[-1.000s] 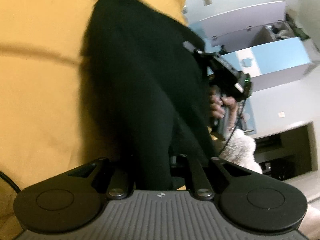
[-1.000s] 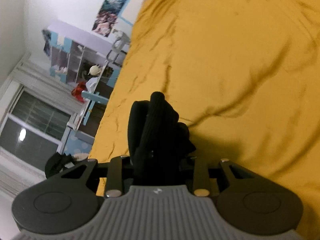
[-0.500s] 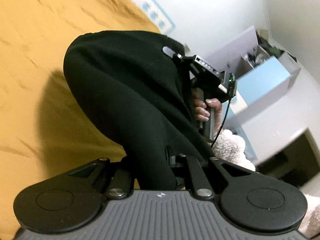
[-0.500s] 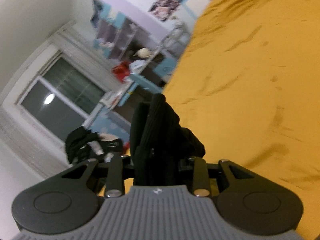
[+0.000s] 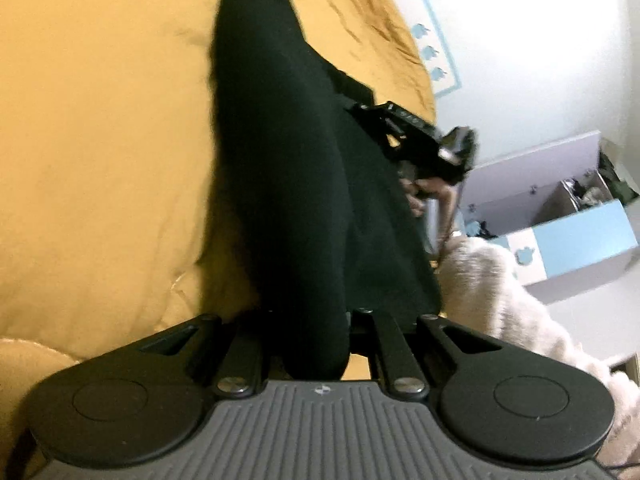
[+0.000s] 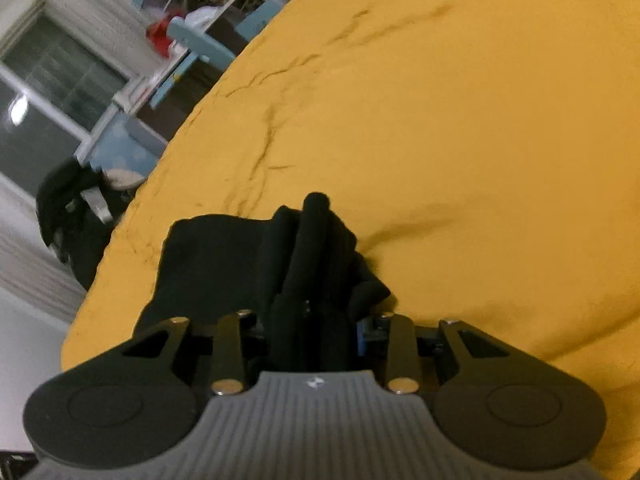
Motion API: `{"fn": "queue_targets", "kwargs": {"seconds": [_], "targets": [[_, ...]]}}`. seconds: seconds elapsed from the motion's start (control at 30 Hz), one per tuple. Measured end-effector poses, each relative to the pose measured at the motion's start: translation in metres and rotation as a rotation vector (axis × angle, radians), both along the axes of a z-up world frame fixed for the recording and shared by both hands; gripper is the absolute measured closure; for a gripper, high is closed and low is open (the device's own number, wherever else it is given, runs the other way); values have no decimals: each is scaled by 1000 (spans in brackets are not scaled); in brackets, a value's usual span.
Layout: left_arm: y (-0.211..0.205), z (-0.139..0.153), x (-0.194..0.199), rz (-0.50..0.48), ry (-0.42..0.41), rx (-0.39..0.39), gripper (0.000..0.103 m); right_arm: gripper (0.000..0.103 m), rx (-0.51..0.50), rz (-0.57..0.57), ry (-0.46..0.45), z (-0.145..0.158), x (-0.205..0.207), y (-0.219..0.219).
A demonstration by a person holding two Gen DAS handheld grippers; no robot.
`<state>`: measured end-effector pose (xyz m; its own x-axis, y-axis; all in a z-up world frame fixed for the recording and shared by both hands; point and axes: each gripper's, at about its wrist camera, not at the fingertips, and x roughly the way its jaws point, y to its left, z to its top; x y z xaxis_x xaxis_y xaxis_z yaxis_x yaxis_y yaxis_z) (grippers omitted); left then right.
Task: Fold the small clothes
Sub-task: 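Lower the folded shirt onto the bedspread and open both grippers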
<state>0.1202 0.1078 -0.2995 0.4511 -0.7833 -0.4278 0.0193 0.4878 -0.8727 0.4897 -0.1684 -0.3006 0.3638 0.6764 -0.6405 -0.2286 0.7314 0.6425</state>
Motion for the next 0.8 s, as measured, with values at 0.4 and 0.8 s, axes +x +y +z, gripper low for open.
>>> {"fn": "queue_targets", "kwargs": {"seconds": [0.4, 0.8], "targets": [[53, 61, -35, 97, -17, 219, 81, 67, -223, 64, -359, 115, -129, -27], [11, 75, -26, 110, -142, 305, 78, 78, -471, 201, -456, 98, -293, 3]]}}
